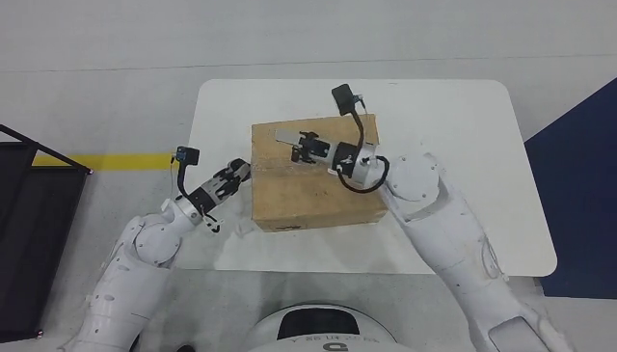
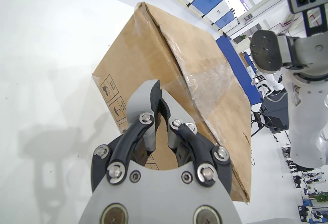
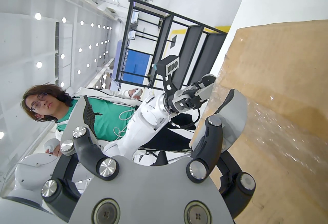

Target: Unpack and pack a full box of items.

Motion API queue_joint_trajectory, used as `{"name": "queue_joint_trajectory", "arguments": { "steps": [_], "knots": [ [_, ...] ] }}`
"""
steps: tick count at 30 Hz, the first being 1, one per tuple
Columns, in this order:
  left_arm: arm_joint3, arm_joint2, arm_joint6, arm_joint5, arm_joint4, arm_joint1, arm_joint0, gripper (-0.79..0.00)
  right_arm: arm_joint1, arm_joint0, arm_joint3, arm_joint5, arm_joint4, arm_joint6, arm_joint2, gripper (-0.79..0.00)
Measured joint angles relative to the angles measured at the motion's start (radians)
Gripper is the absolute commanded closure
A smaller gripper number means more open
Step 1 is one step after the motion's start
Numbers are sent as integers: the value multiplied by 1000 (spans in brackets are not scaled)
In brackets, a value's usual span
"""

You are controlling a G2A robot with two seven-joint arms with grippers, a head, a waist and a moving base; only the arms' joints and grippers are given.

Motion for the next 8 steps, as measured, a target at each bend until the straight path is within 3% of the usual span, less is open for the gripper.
{"name": "queue_joint_trajectory", "arguments": {
  "steps": [8],
  "knots": [
    [32, -65, -14, 24, -44, 10, 9, -785, 31, -149, -135, -51, -39, -44, 149, -785]
  ]
}}
